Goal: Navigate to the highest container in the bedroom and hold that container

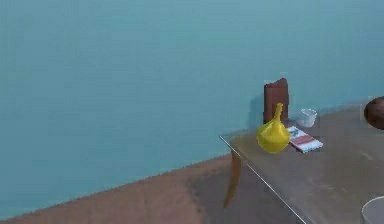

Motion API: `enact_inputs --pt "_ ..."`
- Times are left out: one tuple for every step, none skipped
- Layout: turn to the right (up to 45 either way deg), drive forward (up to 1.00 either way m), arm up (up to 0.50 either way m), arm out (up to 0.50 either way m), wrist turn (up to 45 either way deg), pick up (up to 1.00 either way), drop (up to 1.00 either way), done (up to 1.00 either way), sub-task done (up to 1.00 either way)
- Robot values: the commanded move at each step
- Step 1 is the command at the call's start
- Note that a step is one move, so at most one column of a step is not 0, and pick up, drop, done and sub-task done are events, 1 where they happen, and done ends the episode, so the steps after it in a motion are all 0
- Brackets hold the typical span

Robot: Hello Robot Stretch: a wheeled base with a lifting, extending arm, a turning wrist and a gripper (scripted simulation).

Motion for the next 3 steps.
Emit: enact_inputs --pt "0.0 0.3 0.0 0.0 0.0 0.0 0.0 0.0 0.0" --pt "-45.0 0.0 0.0 0.0 0.0 0.0 0.0 0.0 0.0" --pt "-9.0 0.0 0.0 0.0 0.0 0.0 0.0 0.0 0.0"
